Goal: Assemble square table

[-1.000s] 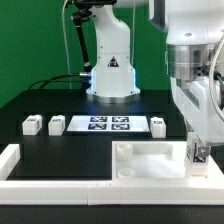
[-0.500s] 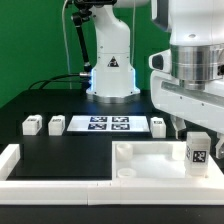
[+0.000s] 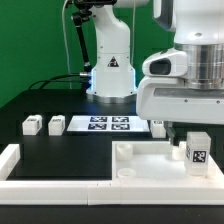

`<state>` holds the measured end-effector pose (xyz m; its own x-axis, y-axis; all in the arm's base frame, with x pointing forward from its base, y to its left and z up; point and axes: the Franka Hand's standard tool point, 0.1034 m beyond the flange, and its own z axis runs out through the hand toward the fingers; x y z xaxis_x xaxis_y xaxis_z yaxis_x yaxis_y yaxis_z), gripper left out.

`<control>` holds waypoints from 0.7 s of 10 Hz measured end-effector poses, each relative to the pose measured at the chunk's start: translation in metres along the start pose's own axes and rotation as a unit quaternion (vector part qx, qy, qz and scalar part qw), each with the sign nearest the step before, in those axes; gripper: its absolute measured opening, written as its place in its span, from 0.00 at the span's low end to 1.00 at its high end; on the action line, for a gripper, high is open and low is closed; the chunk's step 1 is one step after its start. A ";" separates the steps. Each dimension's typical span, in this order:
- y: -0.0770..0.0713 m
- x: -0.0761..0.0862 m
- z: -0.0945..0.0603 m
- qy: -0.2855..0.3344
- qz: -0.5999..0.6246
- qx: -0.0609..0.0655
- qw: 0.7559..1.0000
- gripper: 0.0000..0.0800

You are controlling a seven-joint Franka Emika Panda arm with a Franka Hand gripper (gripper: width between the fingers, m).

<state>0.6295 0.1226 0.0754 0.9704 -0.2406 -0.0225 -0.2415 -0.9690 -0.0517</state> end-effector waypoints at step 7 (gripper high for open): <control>0.003 0.006 -0.001 0.022 0.043 0.010 0.999 0.36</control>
Offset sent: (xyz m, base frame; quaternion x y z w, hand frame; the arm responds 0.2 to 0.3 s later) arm 0.0000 0.0000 0.0000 0.0000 0.0000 0.0000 1.0000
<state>0.6348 0.1179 0.0757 0.9454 -0.3255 0.0169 -0.3236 -0.9435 -0.0710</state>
